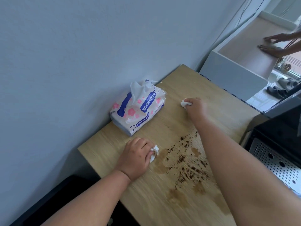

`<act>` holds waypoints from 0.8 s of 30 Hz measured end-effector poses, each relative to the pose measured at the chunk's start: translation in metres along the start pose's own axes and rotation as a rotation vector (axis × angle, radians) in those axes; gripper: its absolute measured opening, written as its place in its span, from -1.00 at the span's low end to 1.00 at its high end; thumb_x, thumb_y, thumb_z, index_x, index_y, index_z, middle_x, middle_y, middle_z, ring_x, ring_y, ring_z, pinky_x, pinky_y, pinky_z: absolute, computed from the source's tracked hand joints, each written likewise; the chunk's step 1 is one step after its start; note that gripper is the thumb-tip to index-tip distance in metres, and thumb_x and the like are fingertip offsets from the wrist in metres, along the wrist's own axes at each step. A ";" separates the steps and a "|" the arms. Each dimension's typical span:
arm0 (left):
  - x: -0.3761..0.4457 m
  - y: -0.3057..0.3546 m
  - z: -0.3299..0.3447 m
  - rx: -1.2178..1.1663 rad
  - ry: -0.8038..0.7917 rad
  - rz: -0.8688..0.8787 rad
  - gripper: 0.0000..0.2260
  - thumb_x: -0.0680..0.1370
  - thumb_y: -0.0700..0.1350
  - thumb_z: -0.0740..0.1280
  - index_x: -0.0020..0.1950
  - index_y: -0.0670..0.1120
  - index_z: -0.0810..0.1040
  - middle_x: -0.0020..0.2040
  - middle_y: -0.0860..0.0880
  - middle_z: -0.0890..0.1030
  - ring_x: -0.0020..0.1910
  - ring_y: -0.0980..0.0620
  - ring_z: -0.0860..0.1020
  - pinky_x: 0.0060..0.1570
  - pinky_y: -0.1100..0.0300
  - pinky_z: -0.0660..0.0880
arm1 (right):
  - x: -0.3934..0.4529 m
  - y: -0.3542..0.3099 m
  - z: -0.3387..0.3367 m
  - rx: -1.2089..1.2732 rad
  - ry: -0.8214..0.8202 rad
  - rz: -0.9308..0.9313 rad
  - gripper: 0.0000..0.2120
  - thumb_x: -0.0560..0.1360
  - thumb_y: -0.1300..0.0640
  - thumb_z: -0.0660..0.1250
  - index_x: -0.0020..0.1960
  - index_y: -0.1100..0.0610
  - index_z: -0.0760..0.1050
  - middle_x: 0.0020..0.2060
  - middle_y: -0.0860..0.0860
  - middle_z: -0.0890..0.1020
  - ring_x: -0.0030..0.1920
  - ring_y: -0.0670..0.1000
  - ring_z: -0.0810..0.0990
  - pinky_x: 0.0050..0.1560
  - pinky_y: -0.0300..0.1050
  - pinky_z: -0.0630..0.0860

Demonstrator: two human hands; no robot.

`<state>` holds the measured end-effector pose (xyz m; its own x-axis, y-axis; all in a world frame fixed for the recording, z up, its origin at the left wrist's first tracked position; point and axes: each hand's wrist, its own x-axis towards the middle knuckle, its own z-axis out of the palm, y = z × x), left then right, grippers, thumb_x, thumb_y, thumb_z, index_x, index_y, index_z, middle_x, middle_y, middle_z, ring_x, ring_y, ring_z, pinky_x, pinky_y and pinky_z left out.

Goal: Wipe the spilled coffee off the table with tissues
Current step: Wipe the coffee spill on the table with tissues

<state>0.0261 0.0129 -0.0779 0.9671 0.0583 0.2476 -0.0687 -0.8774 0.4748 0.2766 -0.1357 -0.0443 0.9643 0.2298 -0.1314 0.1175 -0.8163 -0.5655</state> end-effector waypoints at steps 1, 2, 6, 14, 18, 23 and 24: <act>0.000 0.000 0.000 0.004 -0.004 -0.002 -0.84 0.49 -0.08 0.20 -0.01 0.00 0.53 -0.09 0.06 0.54 -0.13 0.05 0.44 -0.11 0.17 0.35 | -0.008 -0.005 0.008 -0.004 0.020 -0.009 -0.74 0.47 0.24 0.20 0.05 0.05 0.60 -0.02 -0.03 0.53 -0.12 0.01 0.48 -0.11 -0.13 0.46; 0.000 -0.001 0.000 0.007 -0.007 -0.003 -0.84 0.49 -0.08 0.20 -0.01 0.00 0.53 -0.09 0.06 0.54 -0.13 0.05 0.43 -0.10 0.19 0.34 | -0.020 -0.010 0.016 0.005 0.029 -0.045 -0.74 0.50 0.23 0.21 0.11 0.04 0.58 0.02 -0.06 0.53 -0.11 -0.04 0.48 -0.06 -0.14 0.45; -0.001 -0.001 -0.001 0.018 -0.009 0.002 -0.83 0.48 -0.08 0.20 0.00 0.00 0.54 -0.09 0.05 0.54 -0.13 0.05 0.44 -0.11 0.22 0.29 | -0.082 -0.017 0.025 0.007 -0.148 -0.332 -0.79 0.48 0.27 0.32 0.05 0.07 0.62 -0.02 -0.08 0.59 -0.08 -0.07 0.53 0.01 -0.23 0.44; 0.001 -0.001 -0.002 0.027 0.004 0.010 -0.83 0.47 -0.07 0.19 -0.03 -0.01 0.54 -0.11 0.04 0.54 -0.15 0.04 0.44 -0.13 0.21 0.28 | -0.077 0.018 -0.051 0.040 -0.178 -0.129 -0.78 0.47 0.27 0.32 0.00 0.00 0.62 -0.07 -0.11 0.59 -0.16 -0.15 0.53 -0.15 -0.25 0.51; 0.001 0.000 -0.003 0.047 -0.009 0.004 -0.82 0.46 -0.08 0.17 -0.05 -0.01 0.54 -0.13 0.02 0.52 -0.17 0.01 0.45 -0.16 0.16 0.36 | -0.039 0.042 -0.060 0.081 0.142 0.092 -0.75 0.49 0.23 0.26 0.12 0.06 0.58 0.10 0.06 0.60 -0.13 -0.14 0.46 -0.14 -0.38 0.37; 0.002 0.002 -0.003 0.046 -0.017 -0.009 -0.80 0.45 -0.08 0.17 -0.05 -0.03 0.56 -0.14 0.01 0.52 -0.18 -0.01 0.46 -0.17 0.11 0.41 | -0.058 0.039 -0.037 0.101 0.169 0.128 -0.76 0.50 0.28 0.24 0.09 0.10 0.59 0.00 0.02 0.58 -0.27 -0.15 0.44 -0.31 -0.48 0.40; 0.003 0.002 -0.003 0.044 -0.018 -0.008 -0.81 0.45 -0.08 0.17 -0.05 -0.03 0.55 -0.14 0.01 0.52 -0.18 -0.02 0.46 -0.17 0.10 0.41 | -0.067 0.036 -0.033 0.081 0.160 0.107 -0.78 0.51 0.27 0.25 0.08 0.09 0.59 -0.02 -0.02 0.59 -0.25 -0.13 0.48 -0.25 -0.40 0.44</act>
<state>0.0276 0.0127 -0.0733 0.9719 0.0566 0.2283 -0.0509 -0.8970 0.4391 0.2238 -0.1979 -0.0295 0.9964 0.0514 -0.0672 -0.0014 -0.7846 -0.6200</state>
